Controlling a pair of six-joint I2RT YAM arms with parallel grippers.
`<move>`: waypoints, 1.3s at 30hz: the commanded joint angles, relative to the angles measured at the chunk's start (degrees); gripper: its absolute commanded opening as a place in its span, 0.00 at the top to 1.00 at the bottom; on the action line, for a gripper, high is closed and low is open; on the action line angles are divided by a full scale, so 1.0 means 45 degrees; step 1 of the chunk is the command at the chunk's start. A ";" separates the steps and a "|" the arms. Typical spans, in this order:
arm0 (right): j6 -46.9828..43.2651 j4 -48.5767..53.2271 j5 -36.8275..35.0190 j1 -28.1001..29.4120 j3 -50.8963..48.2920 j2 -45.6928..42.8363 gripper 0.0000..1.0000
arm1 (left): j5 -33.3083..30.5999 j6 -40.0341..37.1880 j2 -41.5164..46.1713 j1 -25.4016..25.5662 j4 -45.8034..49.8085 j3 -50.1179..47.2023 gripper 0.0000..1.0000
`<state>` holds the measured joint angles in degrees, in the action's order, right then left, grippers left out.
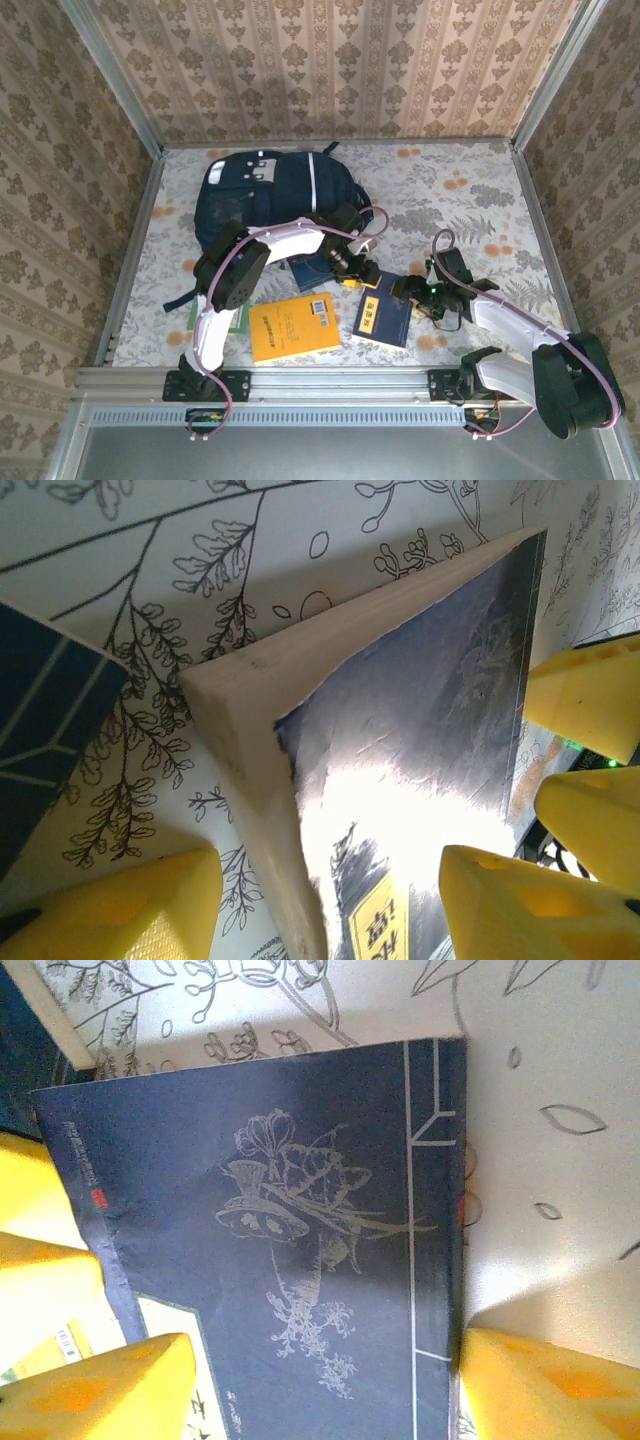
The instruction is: Pack books, pencil case, and school supplies into a backpack
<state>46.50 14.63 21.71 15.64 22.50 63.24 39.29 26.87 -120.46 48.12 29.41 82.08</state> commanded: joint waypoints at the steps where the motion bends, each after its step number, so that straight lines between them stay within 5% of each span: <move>1: 0.0666 -0.1311 0.1253 -0.0058 -0.0320 -0.0385 0.29 | 0.0458 0.0321 -0.0187 0.0186 -0.0475 -0.0243 0.44; 13: 0.2016 -0.2323 0.2138 -0.0264 -0.0788 -0.2872 0.42 | 0.0668 0.0669 -0.0086 -0.0046 -0.1109 -0.0562 0.62; 23: 0.3097 -0.4742 0.2520 -0.0256 -0.1848 -0.2610 0.46 | 0.1501 0.1536 0.0140 -0.0361 -0.2556 -0.1317 0.73; 32: 0.0792 0.3141 -0.1954 -0.0288 0.0068 -0.3571 0.50 | 0.1036 0.1147 0.0149 -0.0361 -0.1759 -0.1014 0.73; 35: 0.0741 0.4594 -0.2379 -0.0273 0.0364 -0.3300 0.55 | 0.0733 0.0798 0.0202 -0.0322 -0.1186 -0.0693 0.69; 39: 0.0865 0.3843 -0.1202 -0.0263 -0.0205 -0.2638 0.59 | 0.0683 0.0546 0.0267 -0.0302 -0.0892 -0.0525 0.66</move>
<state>51.20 28.14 15.51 14.41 22.70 49.76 42.89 31.48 -120.49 46.78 22.39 78.04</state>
